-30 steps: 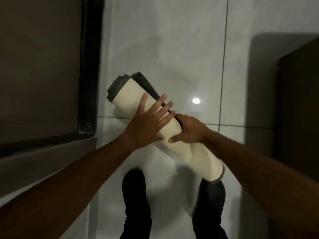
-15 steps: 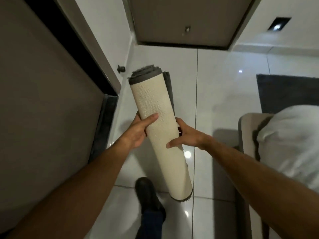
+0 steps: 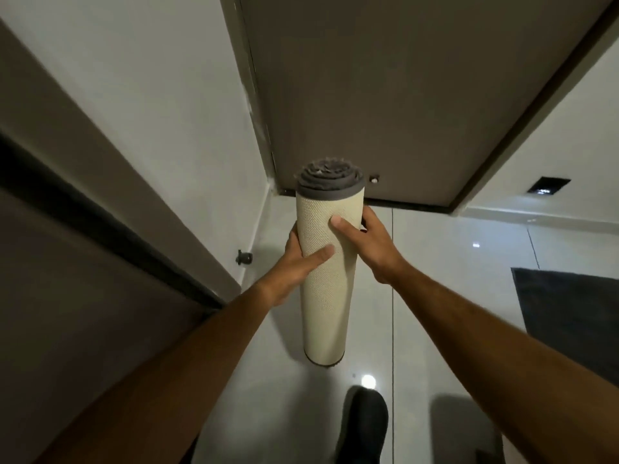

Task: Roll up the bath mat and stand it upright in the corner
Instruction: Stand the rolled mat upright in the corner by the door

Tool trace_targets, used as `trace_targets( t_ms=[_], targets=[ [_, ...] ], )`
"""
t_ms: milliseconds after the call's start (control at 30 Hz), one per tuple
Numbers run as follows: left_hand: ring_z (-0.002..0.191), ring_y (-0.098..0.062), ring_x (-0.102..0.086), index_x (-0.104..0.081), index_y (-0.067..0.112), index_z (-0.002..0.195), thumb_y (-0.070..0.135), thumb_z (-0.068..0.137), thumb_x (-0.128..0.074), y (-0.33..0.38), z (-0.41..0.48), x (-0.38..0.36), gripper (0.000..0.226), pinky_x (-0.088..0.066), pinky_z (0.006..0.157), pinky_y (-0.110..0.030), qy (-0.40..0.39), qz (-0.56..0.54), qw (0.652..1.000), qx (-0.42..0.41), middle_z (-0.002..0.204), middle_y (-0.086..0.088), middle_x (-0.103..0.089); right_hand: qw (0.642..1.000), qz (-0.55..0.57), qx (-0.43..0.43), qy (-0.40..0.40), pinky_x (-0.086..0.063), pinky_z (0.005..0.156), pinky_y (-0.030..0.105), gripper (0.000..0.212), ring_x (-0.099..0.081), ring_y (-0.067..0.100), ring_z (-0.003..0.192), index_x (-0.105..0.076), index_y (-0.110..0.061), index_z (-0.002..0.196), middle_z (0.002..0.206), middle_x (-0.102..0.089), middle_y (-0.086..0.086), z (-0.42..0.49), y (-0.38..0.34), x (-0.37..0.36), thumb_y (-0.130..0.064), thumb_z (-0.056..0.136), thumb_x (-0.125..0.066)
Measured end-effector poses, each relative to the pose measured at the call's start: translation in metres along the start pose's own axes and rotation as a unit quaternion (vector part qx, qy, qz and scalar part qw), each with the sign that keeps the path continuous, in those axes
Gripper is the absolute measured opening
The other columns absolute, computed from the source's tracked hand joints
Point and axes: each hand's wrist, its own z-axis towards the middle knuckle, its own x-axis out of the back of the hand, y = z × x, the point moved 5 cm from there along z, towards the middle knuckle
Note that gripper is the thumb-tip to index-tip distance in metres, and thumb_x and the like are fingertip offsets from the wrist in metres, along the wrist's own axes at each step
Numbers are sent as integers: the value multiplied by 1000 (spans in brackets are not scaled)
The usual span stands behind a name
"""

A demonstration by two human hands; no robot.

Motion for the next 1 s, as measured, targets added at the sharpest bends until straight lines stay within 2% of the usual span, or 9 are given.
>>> trace_targets(
  t_ms=[167, 300, 400, 500, 600, 700, 800, 933, 1000],
  targets=[
    [117, -17, -62, -36, 36, 144, 48, 92, -57, 42, 91, 26, 58, -57, 91, -41, 50, -44, 997, -49, 134, 4, -60, 999, 12, -3, -38, -58, 69, 18, 42, -70, 3, 98, -65, -56, 103, 108, -73, -20, 100, -12, 10, -62, 66, -82],
    [116, -15, -62, -42, 35, 141, 44, 92, -59, 55, 159, 59, 52, -59, 85, -38, 92, -32, 995, -31, 130, 8, -62, 996, -35, -17, -75, -56, 71, 19, 57, -69, 5, 99, -61, -45, 114, 112, -70, -16, 186, -19, 14, -56, 64, -86],
    [126, -18, -55, -45, 41, 140, 52, 87, -64, 54, 200, 93, 57, -53, 94, -49, 90, -38, 995, -18, 139, 8, -57, 990, -60, -29, -127, -58, 82, 33, 74, -65, 13, 108, -55, -29, 131, 123, -67, -7, 247, -24, 7, -45, 67, -89],
    [126, -17, -54, -49, 44, 138, 61, 80, -67, 46, 251, 132, 63, -53, 95, -51, 106, -54, 993, 11, 140, 10, -56, 982, -76, -45, -165, -58, 86, 36, 66, -65, 15, 109, -57, -25, 130, 123, -67, -3, 316, -22, -10, -32, 72, -88],
    [119, -10, -60, -51, 47, 134, 58, 84, -65, 37, 302, 167, 53, -59, 84, -39, 145, -56, 988, 11, 132, 18, -61, 980, -80, -46, -179, -58, 82, 29, 52, -66, 12, 105, -62, -25, 122, 118, -69, -5, 375, -13, -25, -25, 76, -86],
    [108, 0, -64, -53, 53, 129, 62, 78, -67, 26, 342, 196, 53, -59, 70, -27, 183, -88, 979, 24, 123, 25, -65, 972, -86, -54, -210, -59, 86, 34, 41, -68, 13, 105, -64, -33, 115, 117, -70, -6, 430, -5, -52, -31, 78, -83],
    [116, 1, -58, -47, 55, 133, 65, 79, -63, 12, 374, 222, 57, -53, 90, -45, 200, -105, 973, 54, 131, 26, -59, 962, -104, -82, -238, -56, 91, 37, 29, -63, 13, 108, -59, -51, 105, 117, -67, -13, 479, 7, -79, -64, 80, -67],
    [125, -7, -46, -41, 53, 136, 64, 81, -60, -10, 412, 248, 60, -38, 106, -59, 213, -138, 962, 97, 135, 23, -51, 956, -91, -136, -244, -43, 99, 32, 72, -44, 1, 115, -45, -44, 139, 127, -48, -29, 525, 37, -106, -79, 76, -54],
    [128, -11, -45, -35, 46, 145, 67, 76, -60, -17, 428, 257, 76, -35, 109, -59, 243, -161, 950, 112, 143, 17, -47, 958, -77, -143, -236, -45, 89, 25, 42, -52, -13, 98, -54, -59, 117, 106, -55, -47, 544, 43, -117, -77, 79, -56]
  ],
)
